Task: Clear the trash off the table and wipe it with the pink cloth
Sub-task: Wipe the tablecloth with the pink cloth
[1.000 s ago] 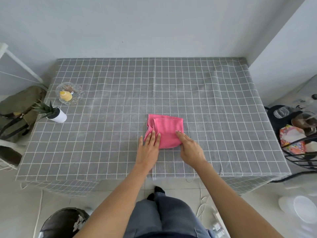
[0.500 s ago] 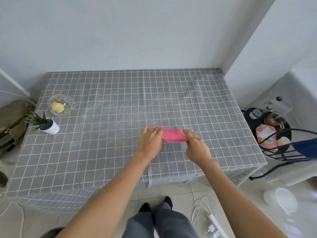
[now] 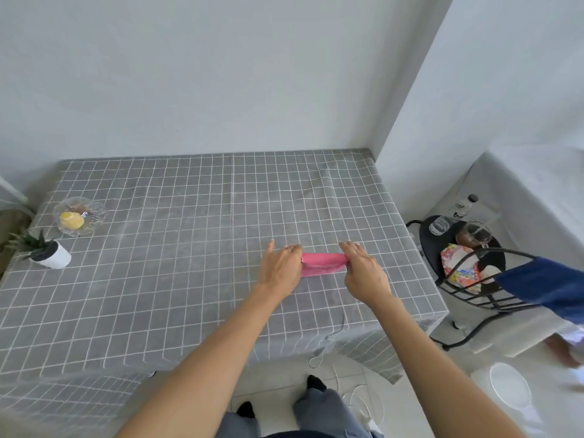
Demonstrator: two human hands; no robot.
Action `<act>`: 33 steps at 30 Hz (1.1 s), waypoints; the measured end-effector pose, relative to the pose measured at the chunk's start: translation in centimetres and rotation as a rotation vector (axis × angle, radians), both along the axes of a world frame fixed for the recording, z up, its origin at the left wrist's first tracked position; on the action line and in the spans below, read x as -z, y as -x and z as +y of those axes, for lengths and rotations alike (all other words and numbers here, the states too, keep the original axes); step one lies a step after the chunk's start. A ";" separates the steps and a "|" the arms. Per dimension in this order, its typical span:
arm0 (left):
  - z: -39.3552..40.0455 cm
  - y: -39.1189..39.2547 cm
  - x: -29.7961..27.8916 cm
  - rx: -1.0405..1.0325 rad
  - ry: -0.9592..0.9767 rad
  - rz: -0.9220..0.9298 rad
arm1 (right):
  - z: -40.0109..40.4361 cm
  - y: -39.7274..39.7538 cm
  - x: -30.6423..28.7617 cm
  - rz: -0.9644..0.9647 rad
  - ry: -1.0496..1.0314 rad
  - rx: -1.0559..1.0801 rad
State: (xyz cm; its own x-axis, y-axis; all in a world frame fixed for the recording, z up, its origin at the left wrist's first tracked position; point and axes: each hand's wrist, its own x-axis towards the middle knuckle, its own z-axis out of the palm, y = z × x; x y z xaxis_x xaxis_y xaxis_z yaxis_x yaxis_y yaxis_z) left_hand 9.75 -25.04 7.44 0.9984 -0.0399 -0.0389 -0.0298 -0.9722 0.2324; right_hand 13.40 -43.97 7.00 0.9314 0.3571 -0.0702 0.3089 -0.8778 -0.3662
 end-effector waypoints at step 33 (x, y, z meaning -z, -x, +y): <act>-16.8 2.2 10.4 -0.102 -0.014 0.285 | -17.8 -0.7 9.6 0.189 0.013 -0.200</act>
